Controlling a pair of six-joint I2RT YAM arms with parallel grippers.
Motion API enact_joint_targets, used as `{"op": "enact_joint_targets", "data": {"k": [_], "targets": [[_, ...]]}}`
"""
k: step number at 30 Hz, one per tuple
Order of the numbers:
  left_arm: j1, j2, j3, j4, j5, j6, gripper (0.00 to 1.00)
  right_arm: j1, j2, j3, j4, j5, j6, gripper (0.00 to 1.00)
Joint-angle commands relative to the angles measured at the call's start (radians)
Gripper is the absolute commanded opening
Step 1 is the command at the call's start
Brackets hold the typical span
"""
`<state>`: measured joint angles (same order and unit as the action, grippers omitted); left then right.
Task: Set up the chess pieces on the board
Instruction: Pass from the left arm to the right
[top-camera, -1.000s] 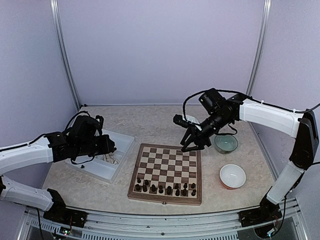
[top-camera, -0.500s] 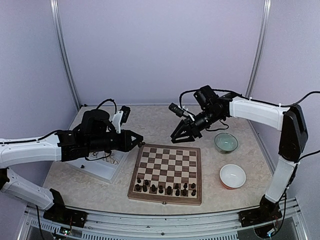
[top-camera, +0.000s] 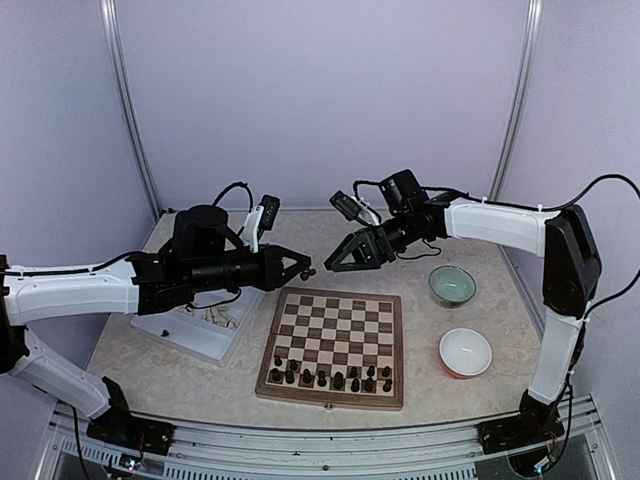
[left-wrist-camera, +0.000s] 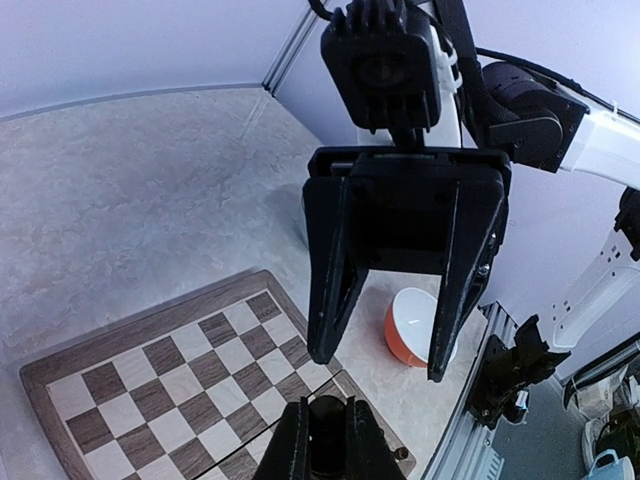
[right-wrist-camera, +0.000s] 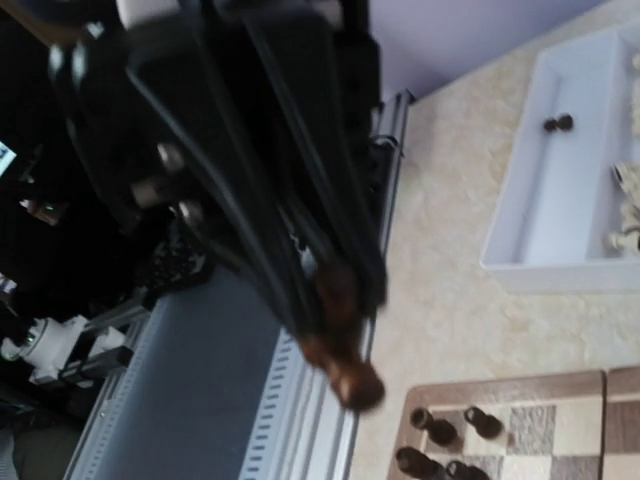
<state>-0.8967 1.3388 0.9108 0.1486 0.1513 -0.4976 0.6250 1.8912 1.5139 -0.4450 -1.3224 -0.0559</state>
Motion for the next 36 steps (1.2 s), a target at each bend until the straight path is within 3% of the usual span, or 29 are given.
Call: {"op": "enact_joint_targets", "data": {"k": [1, 14, 28, 32, 36], "targets": [[-0.013, 0.016, 0.026, 0.06, 0.027, -0.002, 0.0, 0.018, 0.032, 0.035, 0.078, -0.049, 0.096, 0.46], [-0.014, 0.041, 0.039, 0.086, 0.032, 0.003, 0.0, 0.054, 0.068, 0.049, 0.09, -0.058, 0.123, 0.42], [-0.014, 0.055, 0.036, 0.099, 0.018, 0.008, 0.0, 0.062, 0.055, -0.007, 0.172, -0.091, 0.186, 0.11], [-0.015, 0.038, 0.048, 0.046, -0.029, 0.032, 0.0, 0.058, 0.043, 0.023, 0.029, 0.035, 0.05, 0.07], [-0.01, -0.027, 0.041, -0.031, -0.143, 0.061, 0.01, 0.062, 0.005, 0.065, -0.18, 0.329, -0.196, 0.05]]}}
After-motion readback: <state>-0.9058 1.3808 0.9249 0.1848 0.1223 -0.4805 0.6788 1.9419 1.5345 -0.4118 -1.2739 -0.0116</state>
